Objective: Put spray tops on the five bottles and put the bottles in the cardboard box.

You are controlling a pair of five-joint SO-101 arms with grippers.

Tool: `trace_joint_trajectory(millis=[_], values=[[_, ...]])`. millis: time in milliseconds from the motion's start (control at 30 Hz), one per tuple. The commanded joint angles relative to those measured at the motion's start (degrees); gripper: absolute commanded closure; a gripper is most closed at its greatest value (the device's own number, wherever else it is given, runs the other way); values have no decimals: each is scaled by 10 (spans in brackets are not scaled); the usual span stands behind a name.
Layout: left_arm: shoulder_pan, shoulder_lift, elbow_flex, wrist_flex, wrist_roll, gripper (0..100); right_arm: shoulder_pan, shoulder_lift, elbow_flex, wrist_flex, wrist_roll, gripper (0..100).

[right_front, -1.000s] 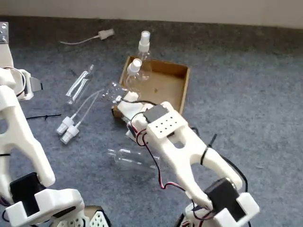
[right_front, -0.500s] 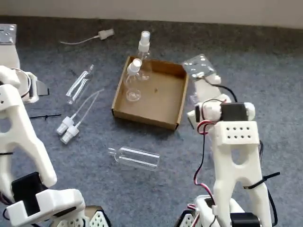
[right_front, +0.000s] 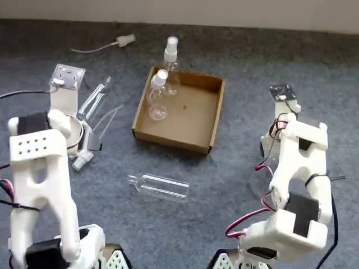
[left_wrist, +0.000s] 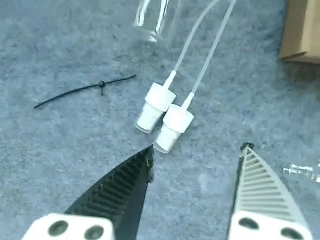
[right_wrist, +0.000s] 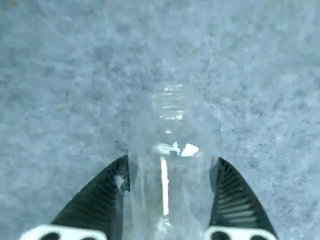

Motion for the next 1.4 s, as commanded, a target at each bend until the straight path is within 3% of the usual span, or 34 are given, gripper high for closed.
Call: trace_joint_trajectory(millis=[0,367,633,1200,1367], values=[[11,-70,135,-84,-2,744,21,25,-3,-23,10,791],[14,-154,255,-125,-1,744,16,41,-8,-39,9,759],[14,-164,262,-125,-1,744,15,32,-72,17,7,759],[14,-164,262,-124,0,744,-2,33,-102,21,9,762],[11,-164,262,-124,0,744,-2,33,-102,21,10,881]])
